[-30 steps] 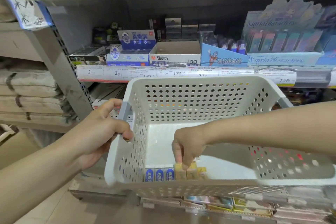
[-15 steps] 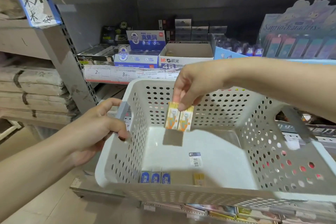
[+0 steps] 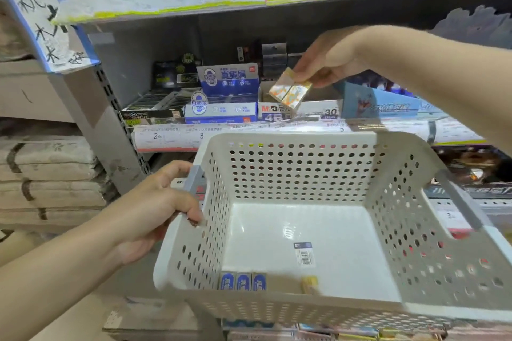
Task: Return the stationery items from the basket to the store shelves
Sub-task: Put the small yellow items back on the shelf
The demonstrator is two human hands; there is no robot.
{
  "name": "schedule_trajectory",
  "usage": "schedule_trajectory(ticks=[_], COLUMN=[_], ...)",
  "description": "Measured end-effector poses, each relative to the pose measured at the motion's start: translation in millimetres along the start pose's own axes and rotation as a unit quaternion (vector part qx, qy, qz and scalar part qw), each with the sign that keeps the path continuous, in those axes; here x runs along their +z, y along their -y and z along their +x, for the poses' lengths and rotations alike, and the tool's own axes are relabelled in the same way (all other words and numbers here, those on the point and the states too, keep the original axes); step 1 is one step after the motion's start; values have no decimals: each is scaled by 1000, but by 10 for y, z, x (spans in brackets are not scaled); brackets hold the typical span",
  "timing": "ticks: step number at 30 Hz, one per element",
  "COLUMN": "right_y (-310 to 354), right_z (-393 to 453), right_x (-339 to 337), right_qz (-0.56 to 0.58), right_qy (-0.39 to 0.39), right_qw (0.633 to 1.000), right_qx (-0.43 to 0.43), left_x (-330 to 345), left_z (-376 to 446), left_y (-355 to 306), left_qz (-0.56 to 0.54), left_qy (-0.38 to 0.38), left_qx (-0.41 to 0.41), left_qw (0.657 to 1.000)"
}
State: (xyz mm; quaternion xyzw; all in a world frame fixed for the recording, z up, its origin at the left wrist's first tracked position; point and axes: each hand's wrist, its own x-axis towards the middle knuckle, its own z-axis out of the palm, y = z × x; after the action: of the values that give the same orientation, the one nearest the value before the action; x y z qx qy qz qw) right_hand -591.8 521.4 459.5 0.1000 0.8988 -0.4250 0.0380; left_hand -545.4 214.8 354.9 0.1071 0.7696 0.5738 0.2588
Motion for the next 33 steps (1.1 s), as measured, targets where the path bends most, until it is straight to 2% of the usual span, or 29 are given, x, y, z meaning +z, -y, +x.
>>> schedule_trajectory(ticks=[4,7,14,19,27,29,33], right_y=[31,76,74,-1,-56,-56,-17], right_z=[219,374,568,571,494,482,469], right_x=[-25,-71,7,12,206,218,266], right_qz=[45,37,-128,-182,-343,-341,-220], right_qy=[9,8,-66,-68,-103,-97,-39], right_qw=[998,997,989,980,932,934,974], right_qx=[51,64,45,-33,-45,-45,-17], left_x=[-86,-113,-116,-115,-100,-103,-113], left_z=[27,41,88,102,93,97,113], left_y=[11,13,-2,-11,-29,-34,-36], left_qz=[-1,1,-7,-13,-8,-7,-10], left_qy=[13,14,-1,-5,-16,-16,-11], left_qx=[-8,-8,-5,-4,-12,-11,-6], left_qw=[1000,1000,1000,1000,1000,1000,1000])
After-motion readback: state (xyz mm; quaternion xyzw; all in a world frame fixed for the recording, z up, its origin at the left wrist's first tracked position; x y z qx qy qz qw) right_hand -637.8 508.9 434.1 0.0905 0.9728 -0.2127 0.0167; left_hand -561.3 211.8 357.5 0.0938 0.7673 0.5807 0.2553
